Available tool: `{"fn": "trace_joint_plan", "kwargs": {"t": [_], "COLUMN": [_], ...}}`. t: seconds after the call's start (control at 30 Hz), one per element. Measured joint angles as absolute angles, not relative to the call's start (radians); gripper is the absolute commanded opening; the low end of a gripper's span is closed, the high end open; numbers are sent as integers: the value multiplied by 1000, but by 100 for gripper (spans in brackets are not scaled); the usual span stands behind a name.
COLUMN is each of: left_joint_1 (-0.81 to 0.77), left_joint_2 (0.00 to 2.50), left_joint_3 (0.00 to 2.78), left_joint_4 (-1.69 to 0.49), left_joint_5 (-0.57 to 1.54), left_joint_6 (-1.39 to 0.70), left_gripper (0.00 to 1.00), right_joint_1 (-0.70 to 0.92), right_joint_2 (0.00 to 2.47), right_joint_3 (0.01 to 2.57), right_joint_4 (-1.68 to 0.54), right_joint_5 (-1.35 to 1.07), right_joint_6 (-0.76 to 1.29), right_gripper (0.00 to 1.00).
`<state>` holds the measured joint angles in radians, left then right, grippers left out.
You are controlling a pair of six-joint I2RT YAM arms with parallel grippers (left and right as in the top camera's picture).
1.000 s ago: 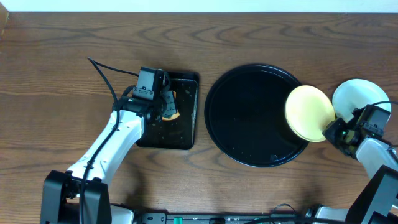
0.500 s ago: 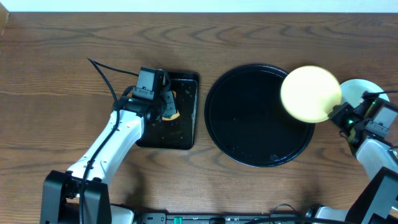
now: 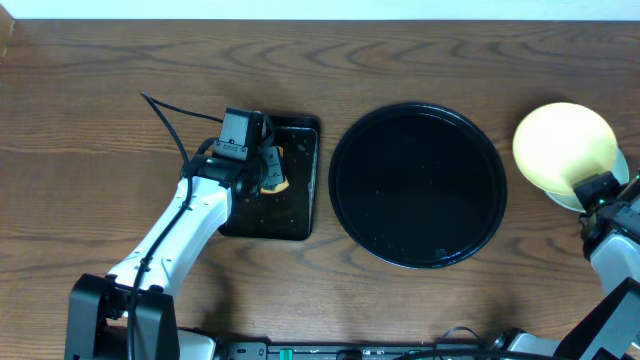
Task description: Clean dirty plates on tray and stack at the side
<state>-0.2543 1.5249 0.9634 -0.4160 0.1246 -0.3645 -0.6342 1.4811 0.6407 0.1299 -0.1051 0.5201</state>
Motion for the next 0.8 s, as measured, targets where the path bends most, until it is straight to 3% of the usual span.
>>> {"fn": "trace_joint_plan", "kwargs": {"t": [0.17, 0.3, 0.4, 0.8], "left_joint_1": [-254, -254, -254, -254], "left_joint_2": [1525, 1525, 1525, 1525], "left_joint_3": [963, 963, 963, 963], "left_joint_4": [-416, -416, -416, -417], "left_joint_5": [125, 125, 125, 110], "left_joint_6": [-364, -364, -364, -364], "left_gripper": [8, 8, 9, 9], "right_joint_1": [-634, -634, -634, -575], "right_joint_2": [1481, 1481, 1481, 1481], "right_joint_3": [641, 641, 641, 641], "right_joint_4": [127, 129, 129, 94], "right_joint_5": [-20, 40, 60, -207], "right_joint_6": [531, 567, 578, 466], "right_gripper": [2, 40, 50, 58]}}
